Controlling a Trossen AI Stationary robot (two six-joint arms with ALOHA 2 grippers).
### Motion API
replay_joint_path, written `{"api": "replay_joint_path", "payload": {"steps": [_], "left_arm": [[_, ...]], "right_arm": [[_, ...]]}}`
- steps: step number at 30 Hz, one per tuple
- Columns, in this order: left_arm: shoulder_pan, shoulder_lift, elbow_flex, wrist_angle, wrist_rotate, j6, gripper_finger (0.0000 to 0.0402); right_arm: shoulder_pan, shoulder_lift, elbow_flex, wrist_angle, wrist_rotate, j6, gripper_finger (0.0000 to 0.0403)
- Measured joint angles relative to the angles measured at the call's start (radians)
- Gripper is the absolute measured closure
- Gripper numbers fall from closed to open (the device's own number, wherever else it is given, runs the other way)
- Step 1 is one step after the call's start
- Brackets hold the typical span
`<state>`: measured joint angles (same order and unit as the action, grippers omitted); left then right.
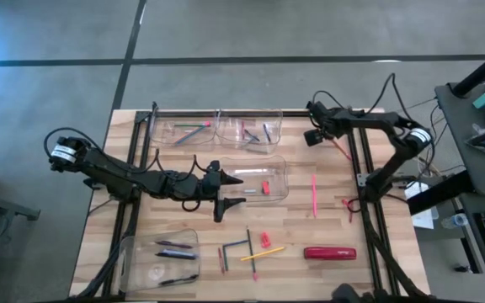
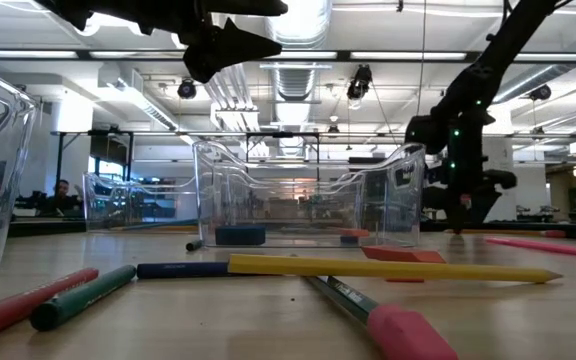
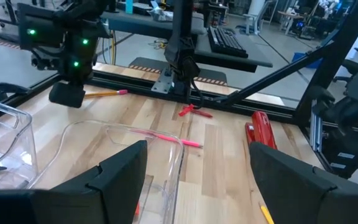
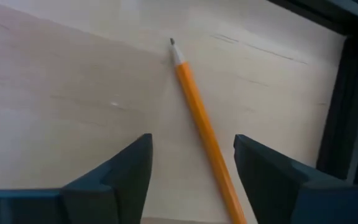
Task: Sort crayons/erasers/pens/pencils in bins
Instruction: Put the orange pencil into the top left transparent bin
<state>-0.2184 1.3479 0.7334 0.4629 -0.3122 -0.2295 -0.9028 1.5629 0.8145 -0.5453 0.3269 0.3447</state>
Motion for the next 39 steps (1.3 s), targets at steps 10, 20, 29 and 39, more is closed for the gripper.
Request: {"api": "replay_joint_path", "payload": {"steps": [10, 20, 29, 39], "left_arm": [[-0.001, 0.000, -0.002, -0.001, 0.007, -0.001, 0.0134], [-0.001, 0.000, -0.001, 0.000, 0.008, -0.002, 0.0134], [-0.006, 0.000, 0.000, 0.000, 0.016, -0.003, 0.0134], [-0.006, 0.000, 0.001, 0.000, 0.020, -0.003, 0.0134]], "right_arm": [[-0.005, -0.015, 0.022, -0.065, -0.178, -0.054, 0.0234], [-0.001, -0.212, 0.010, 0.047, -0.162, -0.029, 0.0254], [-0.098, -0.281, -0.056, 0.172, -0.094, 0.160, 0.0275], [-0.098, -0.144, -0.092, 0.294, -0.044, 0.253, 0.0280]]}}
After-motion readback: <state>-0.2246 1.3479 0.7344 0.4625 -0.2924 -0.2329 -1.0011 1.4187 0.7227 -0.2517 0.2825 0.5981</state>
